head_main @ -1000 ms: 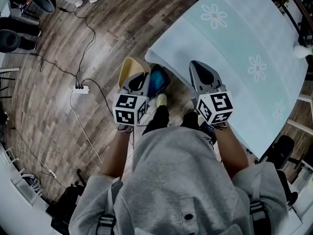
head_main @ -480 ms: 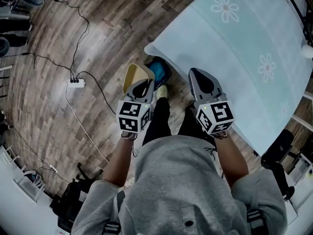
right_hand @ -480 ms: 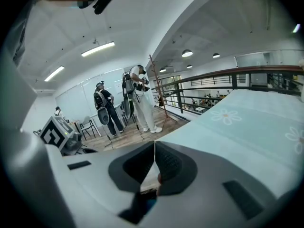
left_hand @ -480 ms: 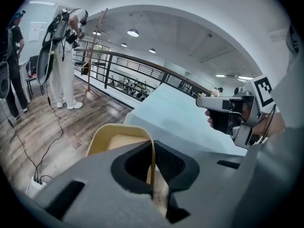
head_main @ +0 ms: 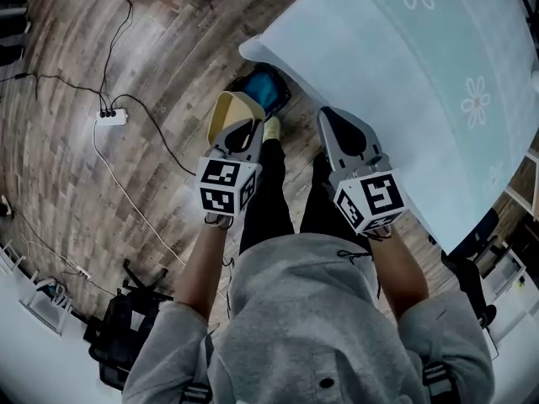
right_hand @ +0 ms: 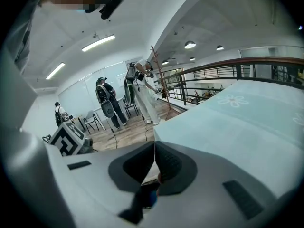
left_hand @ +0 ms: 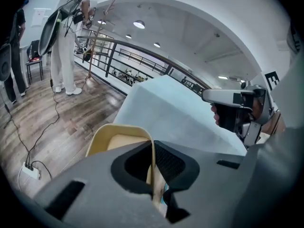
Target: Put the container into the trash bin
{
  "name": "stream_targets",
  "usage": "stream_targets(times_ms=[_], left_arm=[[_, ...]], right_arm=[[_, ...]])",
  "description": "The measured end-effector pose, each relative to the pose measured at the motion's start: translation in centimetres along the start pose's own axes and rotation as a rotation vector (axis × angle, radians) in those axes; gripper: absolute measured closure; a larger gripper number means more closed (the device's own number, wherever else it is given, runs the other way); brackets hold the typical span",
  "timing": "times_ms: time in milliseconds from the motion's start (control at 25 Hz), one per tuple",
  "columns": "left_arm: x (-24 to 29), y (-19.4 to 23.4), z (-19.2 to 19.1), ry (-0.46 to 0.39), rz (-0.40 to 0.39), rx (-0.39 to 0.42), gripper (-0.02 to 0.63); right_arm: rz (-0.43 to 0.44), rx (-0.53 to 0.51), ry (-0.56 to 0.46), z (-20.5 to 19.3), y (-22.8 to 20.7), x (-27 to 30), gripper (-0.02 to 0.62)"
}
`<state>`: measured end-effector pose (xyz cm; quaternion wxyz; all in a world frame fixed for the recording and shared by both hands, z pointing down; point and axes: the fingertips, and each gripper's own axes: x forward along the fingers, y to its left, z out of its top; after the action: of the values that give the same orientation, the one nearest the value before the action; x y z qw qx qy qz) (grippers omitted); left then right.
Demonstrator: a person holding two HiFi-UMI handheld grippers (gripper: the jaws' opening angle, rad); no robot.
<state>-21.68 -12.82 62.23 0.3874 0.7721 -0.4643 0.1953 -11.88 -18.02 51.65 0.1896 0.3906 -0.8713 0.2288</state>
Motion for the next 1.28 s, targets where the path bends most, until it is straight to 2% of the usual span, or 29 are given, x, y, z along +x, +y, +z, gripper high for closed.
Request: stream_targets(times_ms=[240, 480, 1040, 1120, 1200, 1280], left_arm=[[2.8, 1.8, -3.1, 0.041, -0.004, 0.010, 0.575], [4.9, 2.9, -4.0, 0.042, -0.011, 0.003, 0.575], [6.7, 3.0, -6.0, 0.097, 0.004, 0.006, 0.565], [6.9, 3.1, -6.5, 0.110, 0.010, 0.000, 0.544], [7.0, 3.1, -6.9, 0.122, 0.012, -0.002, 0.480], [7.1, 2.9, -7.0, 0.123, 0.013, 0.000, 0.476]], right_arm=[[0.027, 0.011, 0.028, -2.9, 0.7, 1.0, 0.568], [0.035, 0.045, 0.076, -5.8, 0.6, 1.5, 0.568], [0.052, 0.071, 0.103, -7.8, 0.5, 0.5, 0.568], [0.052, 0.073, 0.104, -7.9, 0.4, 0.5, 0.568], [0.048, 0.076, 0.104, -8.0, 0.2, 0.3, 0.568], [0.042, 0.078, 0.103, -8.1, 0.1, 0.1, 0.568]])
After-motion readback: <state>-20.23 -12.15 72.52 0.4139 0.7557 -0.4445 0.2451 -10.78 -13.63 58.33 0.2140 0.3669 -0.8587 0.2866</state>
